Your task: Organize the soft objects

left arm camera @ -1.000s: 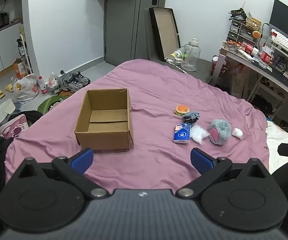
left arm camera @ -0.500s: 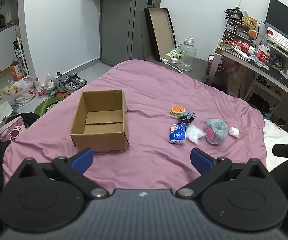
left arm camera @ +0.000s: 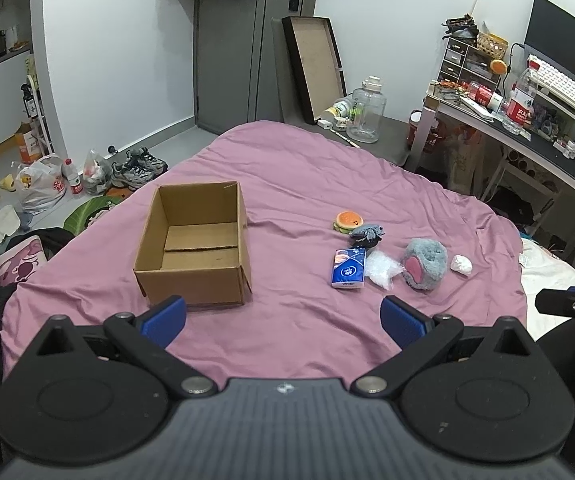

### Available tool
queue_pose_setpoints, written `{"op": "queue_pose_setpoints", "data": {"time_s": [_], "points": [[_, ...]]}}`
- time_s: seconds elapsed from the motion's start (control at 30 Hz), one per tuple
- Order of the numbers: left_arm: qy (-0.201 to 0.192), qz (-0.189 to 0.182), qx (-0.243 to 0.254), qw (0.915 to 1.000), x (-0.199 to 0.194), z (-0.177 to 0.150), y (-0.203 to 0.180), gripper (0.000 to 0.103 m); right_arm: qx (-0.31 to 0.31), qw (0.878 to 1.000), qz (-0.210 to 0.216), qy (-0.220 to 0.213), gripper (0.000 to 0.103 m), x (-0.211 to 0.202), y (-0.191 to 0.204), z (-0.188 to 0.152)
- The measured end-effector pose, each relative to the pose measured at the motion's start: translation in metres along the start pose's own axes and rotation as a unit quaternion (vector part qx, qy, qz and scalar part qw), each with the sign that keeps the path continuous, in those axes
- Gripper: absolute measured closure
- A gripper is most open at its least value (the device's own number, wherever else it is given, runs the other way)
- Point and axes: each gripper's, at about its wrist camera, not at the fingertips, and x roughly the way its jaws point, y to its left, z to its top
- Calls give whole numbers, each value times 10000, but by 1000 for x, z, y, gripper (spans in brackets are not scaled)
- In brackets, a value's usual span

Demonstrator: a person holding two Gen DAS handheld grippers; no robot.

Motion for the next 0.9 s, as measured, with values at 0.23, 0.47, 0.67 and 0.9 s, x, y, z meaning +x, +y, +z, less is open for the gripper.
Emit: {"op": "queue_pose_setpoints", "data": {"time_s": [0.23, 0.47, 0.67, 0.9], "points": [[-7, -23, 17, 10000, -1, 0, -2, 0, -9, 10000, -48, 21, 0, 2, -2, 2], [-19, -43, 12, 10000, -3, 0, -2, 0, -20, 10000, -54, 16, 0, 2, -1, 1], [-6, -40, -1, 10000, -3, -2, -1, 0, -29, 10000, -57, 3, 0, 2, -1, 1], [10, -25, -11, 10000, -3, -2, 1, 0, -24, 10000, -61, 3, 0, 1, -1, 2]]}}
